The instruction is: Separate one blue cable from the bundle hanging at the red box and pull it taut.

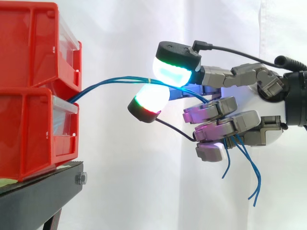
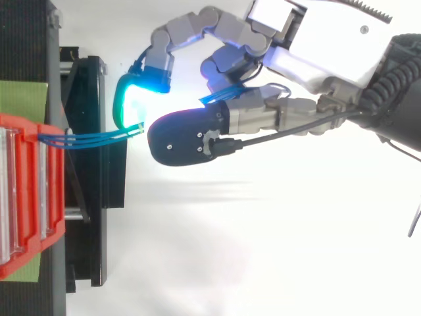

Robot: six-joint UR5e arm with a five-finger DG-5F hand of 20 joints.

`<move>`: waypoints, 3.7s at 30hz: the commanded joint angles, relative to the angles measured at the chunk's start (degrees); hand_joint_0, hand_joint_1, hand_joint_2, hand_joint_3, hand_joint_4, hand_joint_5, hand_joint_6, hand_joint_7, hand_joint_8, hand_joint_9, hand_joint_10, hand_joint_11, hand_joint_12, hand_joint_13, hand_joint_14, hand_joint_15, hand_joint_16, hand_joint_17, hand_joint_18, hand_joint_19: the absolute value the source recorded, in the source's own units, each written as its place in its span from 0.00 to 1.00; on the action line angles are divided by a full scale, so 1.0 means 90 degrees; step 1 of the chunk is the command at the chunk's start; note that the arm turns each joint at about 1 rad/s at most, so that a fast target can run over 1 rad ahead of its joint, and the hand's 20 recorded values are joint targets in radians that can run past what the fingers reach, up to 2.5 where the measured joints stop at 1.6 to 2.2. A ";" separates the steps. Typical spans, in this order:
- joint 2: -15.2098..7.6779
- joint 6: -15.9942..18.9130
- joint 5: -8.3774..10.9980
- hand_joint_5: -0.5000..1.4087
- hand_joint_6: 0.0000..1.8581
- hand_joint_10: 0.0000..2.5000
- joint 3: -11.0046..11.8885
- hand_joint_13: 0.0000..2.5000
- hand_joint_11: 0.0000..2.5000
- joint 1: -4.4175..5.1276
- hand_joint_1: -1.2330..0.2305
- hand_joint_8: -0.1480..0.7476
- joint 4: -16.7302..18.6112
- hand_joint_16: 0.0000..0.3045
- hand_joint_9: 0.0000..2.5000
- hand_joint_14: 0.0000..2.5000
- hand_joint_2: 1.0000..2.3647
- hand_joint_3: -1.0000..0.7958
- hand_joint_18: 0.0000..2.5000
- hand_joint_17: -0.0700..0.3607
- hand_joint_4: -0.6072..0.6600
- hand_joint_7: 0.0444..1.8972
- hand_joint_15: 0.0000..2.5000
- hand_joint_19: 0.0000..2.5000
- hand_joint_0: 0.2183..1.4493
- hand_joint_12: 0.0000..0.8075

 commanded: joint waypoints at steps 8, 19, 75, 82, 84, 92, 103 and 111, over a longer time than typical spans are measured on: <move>0.0000 0.0000 0.0000 0.15 0.45 0.38 0.0025 0.40 0.65 0.0028 0.38 0.36 -0.0004 0.14 0.38 0.14 0.01 0.39 0.31 0.39 0.38 0.51 0.64 0.44 0.34 0.40; 0.0000 0.0000 0.0039 0.14 0.42 0.51 0.0025 0.40 0.60 0.0047 0.44 0.39 -0.0013 0.16 0.35 0.25 0.00 0.28 0.33 0.41 0.44 0.49 0.59 0.44 0.26 0.42; 0.0000 0.0078 0.0147 0.13 0.47 0.34 -0.0014 0.35 0.66 0.0116 0.18 0.31 -0.0013 0.14 0.33 0.01 0.00 0.28 0.28 0.39 0.33 0.52 0.56 0.34 0.36 0.41; 0.0000 0.0078 0.0156 0.13 0.47 0.39 -0.0014 0.36 0.62 0.0125 0.23 0.35 -0.0013 0.16 0.33 0.01 0.00 0.28 0.29 0.41 0.38 0.50 0.56 0.36 0.24 0.44; 0.0000 0.0078 0.0156 0.13 0.47 0.41 -0.0014 0.36 0.61 0.0135 0.27 0.35 -0.0013 0.16 0.33 0.01 0.00 0.28 0.29 0.42 0.38 0.50 0.56 0.36 0.23 0.46; 0.0000 0.0069 0.0166 0.14 0.46 0.34 -0.0014 0.36 0.65 0.0135 0.41 0.33 -0.0013 0.15 0.35 0.01 0.00 0.28 0.28 0.40 0.37 0.52 0.56 0.37 0.28 0.43; 0.0000 0.0069 0.0176 0.14 0.48 0.36 -0.0014 0.36 0.65 0.0145 0.28 0.32 -0.0023 0.14 0.36 0.01 0.01 0.33 0.28 0.39 0.32 0.57 0.55 0.36 0.45 0.42; 0.0000 0.0078 0.0205 0.14 0.48 0.34 -0.0014 0.35 0.66 0.0145 0.24 0.29 -0.0023 0.14 0.35 0.01 0.00 0.28 0.27 0.39 0.31 0.55 0.55 0.35 0.51 0.40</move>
